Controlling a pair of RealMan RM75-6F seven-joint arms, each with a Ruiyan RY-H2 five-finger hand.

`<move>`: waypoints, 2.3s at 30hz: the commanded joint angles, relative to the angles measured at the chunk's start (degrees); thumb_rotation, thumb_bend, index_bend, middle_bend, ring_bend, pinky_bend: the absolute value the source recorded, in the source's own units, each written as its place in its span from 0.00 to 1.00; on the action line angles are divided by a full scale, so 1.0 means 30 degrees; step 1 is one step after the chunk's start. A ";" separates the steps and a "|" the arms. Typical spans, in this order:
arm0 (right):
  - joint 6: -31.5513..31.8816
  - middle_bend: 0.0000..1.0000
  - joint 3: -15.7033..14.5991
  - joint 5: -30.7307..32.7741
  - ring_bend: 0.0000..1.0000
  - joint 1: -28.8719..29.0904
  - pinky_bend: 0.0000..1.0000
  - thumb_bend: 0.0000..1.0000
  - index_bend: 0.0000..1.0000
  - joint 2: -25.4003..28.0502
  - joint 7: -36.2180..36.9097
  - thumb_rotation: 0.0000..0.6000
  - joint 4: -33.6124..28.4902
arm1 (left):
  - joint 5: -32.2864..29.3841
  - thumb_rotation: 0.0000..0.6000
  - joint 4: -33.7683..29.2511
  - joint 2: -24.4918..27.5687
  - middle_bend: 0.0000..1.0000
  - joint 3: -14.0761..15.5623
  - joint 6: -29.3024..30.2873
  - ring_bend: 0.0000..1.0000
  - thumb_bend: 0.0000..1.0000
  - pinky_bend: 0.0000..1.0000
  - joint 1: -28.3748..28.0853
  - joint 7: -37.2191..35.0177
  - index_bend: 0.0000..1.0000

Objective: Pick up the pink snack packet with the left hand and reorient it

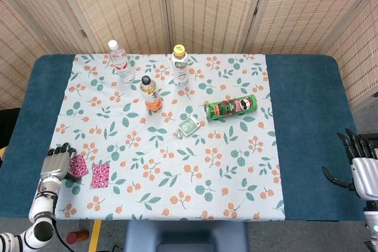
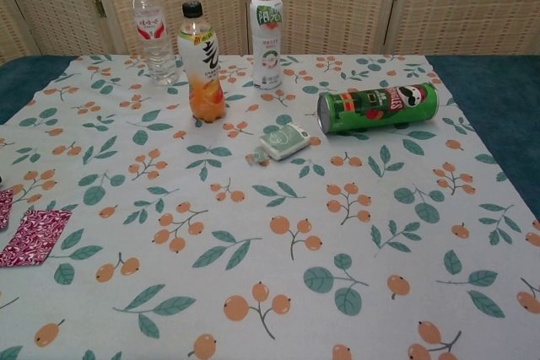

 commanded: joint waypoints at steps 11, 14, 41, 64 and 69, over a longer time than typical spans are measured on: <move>-0.0090 0.00 0.0013 0.0027 0.00 0.0044 0.00 0.34 0.00 -0.0031 0.0097 0.58 0.0089 | -0.0407 1.00 0.0145 -0.0186 0.00 0.0138 -0.0155 0.00 0.17 0.00 -0.0277 0.0241 0.22; -0.0129 0.00 0.0017 0.0030 0.00 0.0070 0.00 0.34 0.00 -0.0036 0.0083 0.58 0.0087 | -0.0450 1.00 0.0096 -0.0206 0.00 0.0179 -0.0071 0.00 0.17 0.00 -0.0283 0.0264 0.24; -0.0151 0.00 0.0018 0.0022 0.00 0.0117 0.00 0.34 0.00 0.0045 -0.0070 0.58 -0.0070 | 0.0737 1.00 -0.0214 -0.0253 0.00 0.0132 0.1015 0.00 0.21 0.00 0.0278 -0.0409 0.31; -0.0068 0.00 0.0017 0.0056 0.00 0.0071 0.00 0.34 0.00 0.0092 -0.0179 0.58 -0.0199 | 0.5183 1.00 -0.3925 0.0376 0.00 0.1186 0.2482 0.00 0.21 0.00 0.0484 0.0690 0.31; -0.0065 0.00 -0.0002 0.0121 0.00 0.0013 0.00 0.34 0.00 0.0095 -0.0104 0.58 -0.0148 | 0.5293 1.00 -0.4009 0.0052 0.00 0.1481 0.2537 0.00 0.21 0.00 0.0415 0.1376 0.31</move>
